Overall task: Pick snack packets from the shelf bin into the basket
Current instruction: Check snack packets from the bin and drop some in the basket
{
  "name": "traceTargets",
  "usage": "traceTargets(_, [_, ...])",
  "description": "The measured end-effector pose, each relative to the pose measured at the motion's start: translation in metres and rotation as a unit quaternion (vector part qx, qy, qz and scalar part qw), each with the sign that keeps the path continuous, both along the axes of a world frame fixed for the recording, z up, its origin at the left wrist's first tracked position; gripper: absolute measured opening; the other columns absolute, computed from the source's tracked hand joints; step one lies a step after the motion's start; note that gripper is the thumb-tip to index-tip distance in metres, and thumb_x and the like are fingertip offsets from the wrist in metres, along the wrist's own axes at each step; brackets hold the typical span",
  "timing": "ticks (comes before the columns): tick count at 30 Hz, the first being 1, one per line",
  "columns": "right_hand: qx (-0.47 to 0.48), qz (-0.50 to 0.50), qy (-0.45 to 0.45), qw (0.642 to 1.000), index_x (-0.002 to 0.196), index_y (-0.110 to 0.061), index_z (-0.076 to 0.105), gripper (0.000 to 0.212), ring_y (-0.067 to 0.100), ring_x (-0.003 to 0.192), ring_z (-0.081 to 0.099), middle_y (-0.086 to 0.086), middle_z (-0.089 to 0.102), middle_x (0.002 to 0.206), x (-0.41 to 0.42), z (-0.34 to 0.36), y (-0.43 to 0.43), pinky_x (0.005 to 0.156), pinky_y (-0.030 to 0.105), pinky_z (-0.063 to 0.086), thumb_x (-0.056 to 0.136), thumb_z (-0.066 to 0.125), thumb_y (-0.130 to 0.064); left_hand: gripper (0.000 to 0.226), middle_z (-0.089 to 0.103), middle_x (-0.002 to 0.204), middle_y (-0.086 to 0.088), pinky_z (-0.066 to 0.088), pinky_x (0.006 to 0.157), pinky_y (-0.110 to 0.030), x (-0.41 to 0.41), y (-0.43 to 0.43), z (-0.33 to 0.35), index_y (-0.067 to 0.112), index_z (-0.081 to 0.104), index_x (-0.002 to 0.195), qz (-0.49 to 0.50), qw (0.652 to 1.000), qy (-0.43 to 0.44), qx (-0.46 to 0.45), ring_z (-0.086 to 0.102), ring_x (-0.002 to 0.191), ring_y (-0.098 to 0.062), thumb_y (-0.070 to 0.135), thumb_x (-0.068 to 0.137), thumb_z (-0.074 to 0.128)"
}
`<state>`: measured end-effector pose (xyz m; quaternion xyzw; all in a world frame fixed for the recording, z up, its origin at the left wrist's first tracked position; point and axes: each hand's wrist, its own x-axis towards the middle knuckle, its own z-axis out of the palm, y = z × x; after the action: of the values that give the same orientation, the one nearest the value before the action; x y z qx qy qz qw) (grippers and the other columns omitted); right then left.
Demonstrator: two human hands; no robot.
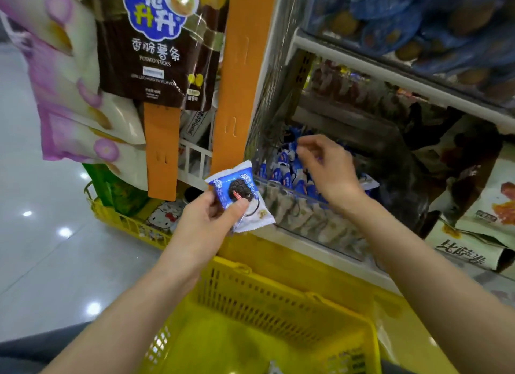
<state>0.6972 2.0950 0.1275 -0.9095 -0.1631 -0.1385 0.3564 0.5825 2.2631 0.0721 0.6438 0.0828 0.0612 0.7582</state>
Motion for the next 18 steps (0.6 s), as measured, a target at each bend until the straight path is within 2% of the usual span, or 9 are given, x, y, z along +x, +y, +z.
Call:
traceTargets(2, [-0.063, 0.003, 0.042, 0.997, 0.12, -0.006, 0.058, 0.029, 0.007, 0.092, 0.052, 0.008, 0.063, 0.111, 0.03, -0.004, 0.008, 0.072, 0.001, 0.034, 0.094, 0.053, -0.018, 0.012, 0.072, 0.092, 0.008, 0.051, 0.073, -0.02, 0.004, 0.002, 0.003, 0.027, 0.063, 0.096, 0.005, 1.0, -0.005, 0.004, 0.067, 0.084, 0.0, 0.023, 0.085, 0.062])
traceTargets(4, [-0.11, -0.007, 0.101, 0.989, 0.121, -0.003, 0.056, 0.031, 0.012, 0.096, 0.055, 0.012, 0.063, 0.113, 0.05, -0.01, 0.015, 0.074, 0.01, 0.035, 0.094, 0.053, -0.018, 0.01, 0.071, 0.093, 0.008, 0.052, 0.072, -0.019, 0.007, 0.004, 0.006, 0.027, 0.062, 0.095, 0.009, 1.0, -0.005, 0.008, 0.066, 0.083, 0.0, 0.022, 0.086, 0.062])
traceTargets(5, [-0.133, -0.015, 0.118, 0.984, 0.116, -0.003, 0.059, 0.028, 0.016, 0.094, 0.057, 0.012, 0.065, 0.105, 0.057, -0.012, 0.018, 0.074, 0.016, 0.036, 0.094, 0.053, -0.019, 0.01, 0.071, 0.094, 0.008, 0.052, 0.072, -0.02, 0.009, 0.005, 0.007, 0.026, 0.061, 0.095, 0.011, 1.0, -0.003, 0.007, 0.067, 0.083, -0.001, 0.022, 0.086, 0.062])
traceTargets(6, [-0.153, -0.021, 0.125, 0.98, 0.102, -0.003, 0.063, 0.022, 0.019, 0.085, 0.058, 0.011, 0.065, 0.089, 0.065, -0.015, 0.02, 0.072, 0.02, 0.037, 0.094, 0.053, -0.021, 0.01, 0.071, 0.094, 0.007, 0.052, 0.072, -0.021, 0.011, 0.006, 0.008, 0.026, 0.061, 0.095, 0.013, 1.0, -0.002, 0.005, 0.067, 0.083, -0.002, 0.022, 0.086, 0.062])
traceTargets(8, [-0.188, -0.039, 0.134, 0.972, 0.069, -0.005, 0.055, 0.032, 0.018, 0.062, 0.05, 0.004, 0.05, 0.059, 0.074, -0.016, 0.024, 0.06, 0.023, 0.031, 0.093, 0.055, -0.027, 0.011, 0.071, 0.094, 0.006, 0.053, 0.07, -0.019, 0.014, 0.009, 0.009, 0.025, 0.06, 0.096, 0.014, 1.0, -0.002, 0.004, 0.067, 0.081, -0.001, 0.023, 0.085, 0.062])
traceTargets(10, [-0.244, -0.067, 0.145, 0.957, 0.061, -0.005, 0.05, 0.041, 0.02, 0.057, 0.046, 0.005, 0.044, 0.053, 0.079, -0.016, 0.027, 0.053, 0.027, 0.029, 0.091, 0.056, -0.033, 0.013, 0.07, 0.095, 0.006, 0.053, 0.066, -0.015, 0.015, 0.01, 0.009, 0.025, 0.059, 0.098, 0.012, 1.0, -0.004, 0.002, 0.067, 0.08, 0.0, 0.023, 0.085, 0.061])
traceTargets(12, [-0.277, -0.075, 0.16, 0.945, 0.063, -0.005, 0.054, 0.041, 0.021, 0.058, 0.051, 0.009, 0.052, 0.059, 0.08, -0.014, 0.031, 0.051, 0.028, 0.035, 0.09, 0.057, -0.035, 0.013, 0.07, 0.096, 0.006, 0.053, 0.066, -0.014, 0.015, 0.011, 0.009, 0.027, 0.059, 0.098, 0.009, 1.0, -0.007, 0.001, 0.066, 0.081, 0.001, 0.022, 0.086, 0.061])
traceTargets(15, [-0.244, -0.073, 0.194, 0.947, 0.091, 0.0, 0.068, 0.029, 0.027, 0.082, 0.062, 0.016, 0.068, 0.089, 0.081, -0.01, 0.034, 0.069, 0.032, 0.047, 0.09, 0.057, -0.027, 0.018, 0.068, 0.099, 0.009, 0.051, 0.064, -0.012, 0.013, 0.01, 0.009, 0.031, 0.057, 0.102, 0.002, 1.0, -0.014, 0.009, 0.064, 0.085, 0.004, 0.024, 0.086, 0.061])
traceTargets(18, [-0.215, -0.071, 0.173, 0.959, 0.094, -0.002, 0.068, 0.02, 0.027, 0.09, 0.063, 0.016, 0.069, 0.097, 0.076, -0.009, 0.032, 0.076, 0.033, 0.048, 0.09, 0.055, -0.016, 0.027, 0.067, 0.101, 0.012, 0.049, 0.067, -0.013, 0.01, 0.009, 0.01, 0.035, 0.053, 0.111, -0.003, 1.0, -0.022, 0.016, 0.063, 0.091, 0.003, 0.023, 0.087, 0.06])
